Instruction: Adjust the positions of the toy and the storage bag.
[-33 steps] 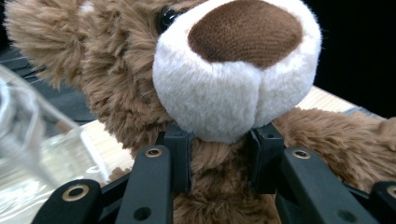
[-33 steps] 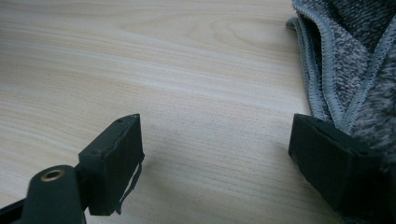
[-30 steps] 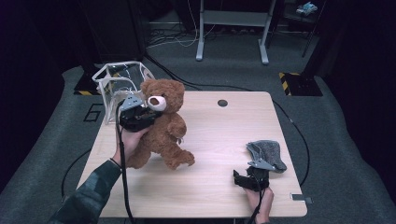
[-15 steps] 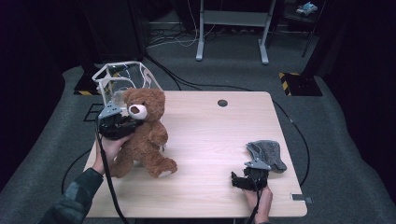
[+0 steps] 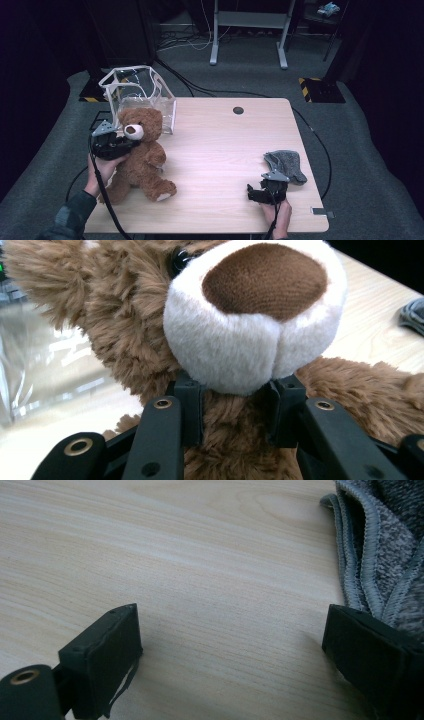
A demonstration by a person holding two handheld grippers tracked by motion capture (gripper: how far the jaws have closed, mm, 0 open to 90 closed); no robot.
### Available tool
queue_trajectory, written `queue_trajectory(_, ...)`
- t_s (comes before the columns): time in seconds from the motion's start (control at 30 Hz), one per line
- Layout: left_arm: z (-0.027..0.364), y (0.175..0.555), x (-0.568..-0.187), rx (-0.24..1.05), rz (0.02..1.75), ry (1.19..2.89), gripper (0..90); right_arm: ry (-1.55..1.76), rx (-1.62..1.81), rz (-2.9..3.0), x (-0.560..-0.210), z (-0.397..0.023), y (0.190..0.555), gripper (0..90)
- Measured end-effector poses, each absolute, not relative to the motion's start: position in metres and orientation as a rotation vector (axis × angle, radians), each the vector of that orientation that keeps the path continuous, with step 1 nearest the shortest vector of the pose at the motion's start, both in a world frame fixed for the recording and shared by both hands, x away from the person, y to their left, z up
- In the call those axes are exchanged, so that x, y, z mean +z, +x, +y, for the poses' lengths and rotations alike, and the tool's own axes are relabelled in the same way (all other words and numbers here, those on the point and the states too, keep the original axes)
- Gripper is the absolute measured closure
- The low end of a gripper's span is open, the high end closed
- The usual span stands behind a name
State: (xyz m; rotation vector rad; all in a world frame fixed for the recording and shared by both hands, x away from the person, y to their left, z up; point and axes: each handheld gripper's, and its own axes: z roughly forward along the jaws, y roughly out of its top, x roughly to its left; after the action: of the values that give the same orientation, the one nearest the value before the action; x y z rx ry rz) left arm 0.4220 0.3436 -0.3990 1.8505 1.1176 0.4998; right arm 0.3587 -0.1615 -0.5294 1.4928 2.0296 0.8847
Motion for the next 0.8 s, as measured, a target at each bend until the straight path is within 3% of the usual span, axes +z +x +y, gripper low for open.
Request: queue_trajectory(0.8,0.368,0.45,-0.447,0.233,1.314,1.968,61.7,1.496,0.882,2.025,-0.53,-0.161,0.359,7.8)
